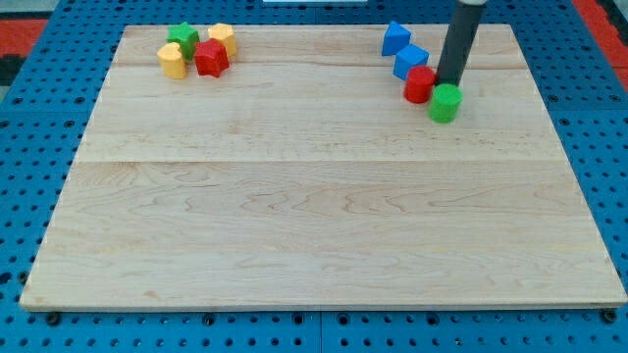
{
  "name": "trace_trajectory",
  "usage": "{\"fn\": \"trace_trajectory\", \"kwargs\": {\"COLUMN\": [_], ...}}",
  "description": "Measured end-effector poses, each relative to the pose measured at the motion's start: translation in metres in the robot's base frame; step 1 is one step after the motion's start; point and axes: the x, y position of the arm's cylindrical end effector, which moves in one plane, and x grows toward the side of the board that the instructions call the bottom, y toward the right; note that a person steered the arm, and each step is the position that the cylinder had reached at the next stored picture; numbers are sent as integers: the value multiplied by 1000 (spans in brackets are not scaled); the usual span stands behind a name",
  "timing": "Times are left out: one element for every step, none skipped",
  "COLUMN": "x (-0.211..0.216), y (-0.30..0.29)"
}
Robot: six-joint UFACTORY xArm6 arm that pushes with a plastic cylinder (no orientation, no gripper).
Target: Move the green circle slightly to the bottom right
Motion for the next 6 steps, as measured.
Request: {"fn": "trace_trajectory", "kwargs": {"x": [-7,-19,13,25,25,2], "y": [-33,-54,-56,1,9,21]}}
